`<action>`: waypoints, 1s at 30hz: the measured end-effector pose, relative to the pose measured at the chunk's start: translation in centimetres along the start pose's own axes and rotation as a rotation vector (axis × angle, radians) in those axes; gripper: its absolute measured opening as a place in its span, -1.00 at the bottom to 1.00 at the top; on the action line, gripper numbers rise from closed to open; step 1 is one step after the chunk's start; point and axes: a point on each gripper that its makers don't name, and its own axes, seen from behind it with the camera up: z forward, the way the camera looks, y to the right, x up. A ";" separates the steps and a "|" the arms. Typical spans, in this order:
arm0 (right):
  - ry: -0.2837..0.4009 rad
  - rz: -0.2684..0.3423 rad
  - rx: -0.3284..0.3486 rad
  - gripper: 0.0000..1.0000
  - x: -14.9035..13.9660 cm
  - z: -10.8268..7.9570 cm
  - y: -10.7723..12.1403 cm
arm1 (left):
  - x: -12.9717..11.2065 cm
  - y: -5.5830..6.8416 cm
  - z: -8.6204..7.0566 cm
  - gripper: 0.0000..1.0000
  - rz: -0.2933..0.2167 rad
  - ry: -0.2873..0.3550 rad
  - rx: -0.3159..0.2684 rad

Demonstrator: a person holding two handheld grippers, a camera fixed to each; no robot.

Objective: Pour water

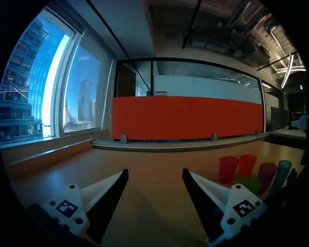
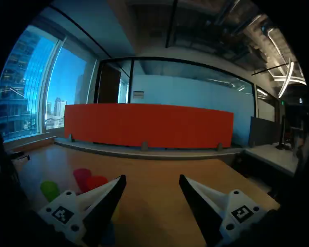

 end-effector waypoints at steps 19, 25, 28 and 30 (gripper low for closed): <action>0.037 0.003 -0.001 1.00 0.7 -0.5 0.2 | 0.0 0.1 -0.1 0.95 0.007 -0.001 -0.002; 0.069 -0.028 -0.024 0.99 1.1 -0.6 1.3 | 0.0 0.1 -0.1 0.95 0.008 -0.002 -0.002; 0.081 -0.045 -0.036 0.99 1.1 -0.4 1.9 | 0.0 0.1 -0.1 0.95 0.007 -0.001 -0.002; 0.091 -0.052 -0.042 0.99 1.1 -0.2 2.2 | -0.1 0.1 -0.1 0.95 0.007 -0.002 -0.002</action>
